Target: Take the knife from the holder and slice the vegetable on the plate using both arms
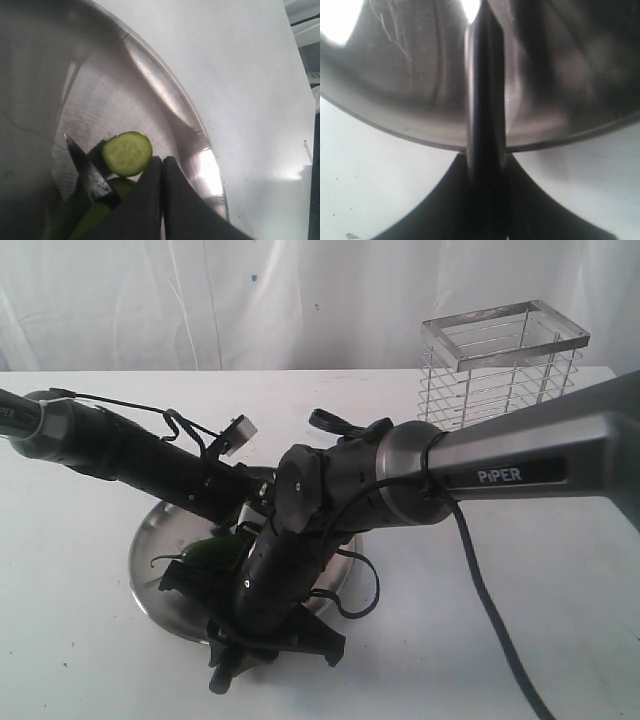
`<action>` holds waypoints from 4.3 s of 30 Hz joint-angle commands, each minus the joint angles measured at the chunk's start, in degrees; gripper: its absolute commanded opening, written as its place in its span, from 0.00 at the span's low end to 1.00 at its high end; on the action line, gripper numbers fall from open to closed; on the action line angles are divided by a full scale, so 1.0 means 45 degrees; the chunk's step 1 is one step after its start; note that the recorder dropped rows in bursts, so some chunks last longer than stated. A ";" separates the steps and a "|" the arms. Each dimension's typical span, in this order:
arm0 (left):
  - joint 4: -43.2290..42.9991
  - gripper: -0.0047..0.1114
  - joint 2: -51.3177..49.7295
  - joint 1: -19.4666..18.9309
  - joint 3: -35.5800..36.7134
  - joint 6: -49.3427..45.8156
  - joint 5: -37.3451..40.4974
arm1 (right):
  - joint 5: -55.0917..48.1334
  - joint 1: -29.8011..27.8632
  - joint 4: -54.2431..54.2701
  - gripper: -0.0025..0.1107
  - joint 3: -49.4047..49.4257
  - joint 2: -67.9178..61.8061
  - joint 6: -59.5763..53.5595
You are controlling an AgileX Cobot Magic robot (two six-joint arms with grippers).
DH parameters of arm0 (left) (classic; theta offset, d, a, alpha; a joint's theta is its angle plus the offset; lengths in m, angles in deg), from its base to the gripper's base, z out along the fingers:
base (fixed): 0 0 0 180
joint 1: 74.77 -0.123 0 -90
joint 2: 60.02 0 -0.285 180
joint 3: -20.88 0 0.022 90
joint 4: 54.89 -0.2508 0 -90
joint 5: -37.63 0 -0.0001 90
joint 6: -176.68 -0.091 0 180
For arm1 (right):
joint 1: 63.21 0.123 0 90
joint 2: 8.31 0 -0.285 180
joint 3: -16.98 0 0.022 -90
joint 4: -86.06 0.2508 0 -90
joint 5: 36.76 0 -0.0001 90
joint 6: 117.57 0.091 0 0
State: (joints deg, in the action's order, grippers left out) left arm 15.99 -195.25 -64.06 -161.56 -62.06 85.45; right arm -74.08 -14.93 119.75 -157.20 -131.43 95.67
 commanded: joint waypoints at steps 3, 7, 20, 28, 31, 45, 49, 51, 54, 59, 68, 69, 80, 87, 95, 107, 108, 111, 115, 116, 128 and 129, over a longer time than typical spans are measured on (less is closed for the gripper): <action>0.0041 0.04 0.0010 0.0065 0.0034 0.0056 -0.0883 | 0.0100 -0.0069 -0.0013 0.02 0.0015 0.0052 -0.0366; -0.0486 0.04 0.0010 0.0065 0.0034 0.0545 -0.1213 | 0.0064 -0.0069 -0.0013 0.02 0.0015 0.0052 -0.0364; 0.0146 0.04 0.0332 0.0065 -0.0506 0.0402 -0.0199 | 0.0068 -0.0069 -0.0040 0.02 0.0015 0.0052 -0.0364; 0.0371 0.04 0.0332 -0.0396 -0.0728 0.0402 0.0660 | 0.0068 -0.0069 -0.0040 0.02 0.0015 0.0052 -0.0364; 0.0121 0.04 0.0332 -0.0578 -0.0657 0.0506 0.0311 | 0.0068 -0.0069 -0.0040 0.02 0.0015 0.0052 -0.0364; -0.0595 0.04 0.0019 -0.0474 -0.0669 0.0488 -0.0275 | 0.0092 -0.0069 -0.0040 0.02 0.0015 0.0052 -0.0451; -0.0832 0.04 0.0019 -0.0404 -0.0669 0.0488 -0.0329 | 0.0092 -0.0069 -0.0040 0.02 0.0015 0.0052 -0.0502; -0.0808 0.04 0.0045 -0.0404 -0.0669 0.0440 -0.0186 | 0.0092 -0.0069 -0.0040 0.02 0.0015 0.0052 -0.0502; -0.0739 0.04 0.0157 -0.0404 -0.0718 0.0440 -0.0008 | 0.0092 -0.0069 -0.0040 0.02 0.0015 0.0052 -0.0555; 0.0311 0.04 0.0394 -0.0452 -0.0718 -0.0258 0.0806 | 0.0126 -0.0069 -0.0040 0.02 0.0015 0.0052 -0.0577; -0.0488 0.04 0.0394 -0.0300 -0.0688 -0.0239 -0.0146 | 0.0117 -0.0069 -0.0015 0.02 0.0015 0.0052 -0.0577; -0.0662 0.04 0.0394 -0.0300 -0.0688 -0.0169 -0.0212 | 0.0117 -0.0069 -0.0015 0.02 0.0015 0.0052 -0.0577; -0.3586 0.04 0.0162 -0.0300 -0.0688 0.1496 -0.1096 | 0.0117 -0.0069 -0.0015 0.02 0.0015 0.0052 -0.0577; -0.5295 0.04 0.0162 -0.0300 -0.0688 0.2830 -0.1419 | -0.0435 -0.0020 -0.0040 0.02 0.0015 0.0052 -0.0439; -0.5271 0.04 0.0162 -0.0300 -0.0688 0.2830 -0.1395 | -0.1200 0.0388 0.0014 0.02 0.0015 0.0052 0.0134; -0.4987 0.04 0.0162 -0.0300 -0.0688 0.3070 -0.1084 | -0.1156 0.0679 -0.0040 0.02 0.0015 0.0052 0.0751; -0.4725 0.04 0.0162 -0.0300 -0.0688 0.3070 -0.1059 | -0.1080 0.0679 -0.0040 0.02 0.0015 0.0052 0.0800; -0.3873 0.04 0.0189 -0.0300 -0.0717 0.3035 -0.0927 | -0.0856 0.0679 -0.0040 0.02 0.0015 0.0052 0.0797; -0.3246 0.04 0.0457 -0.0325 -0.1067 0.2843 -0.0682 | -0.0733 0.0679 -0.0087 0.02 0.0015 0.0220 0.0709; -0.3157 0.04 0.0600 -0.0326 -0.1163 0.2817 -0.0682 | -0.0693 0.0679 -0.0191 0.02 0.0015 0.0286 0.0652; -0.3137 0.04 0.3485 -0.2162 -0.1288 0.4359 -0.0914 | -0.1515 0.0377 -0.0778 0.02 0.0015 0.1011 -0.0976; -0.3137 0.04 0.3810 -0.2357 -0.1208 0.4392 -0.0914 | -0.1625 0.0155 -0.0778 0.02 0.0015 0.1061 -0.1244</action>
State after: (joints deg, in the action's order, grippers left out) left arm 1.22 -181.87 -72.31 -167.70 -44.11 80.39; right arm -79.49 -12.18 116.81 -157.20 -128.25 94.24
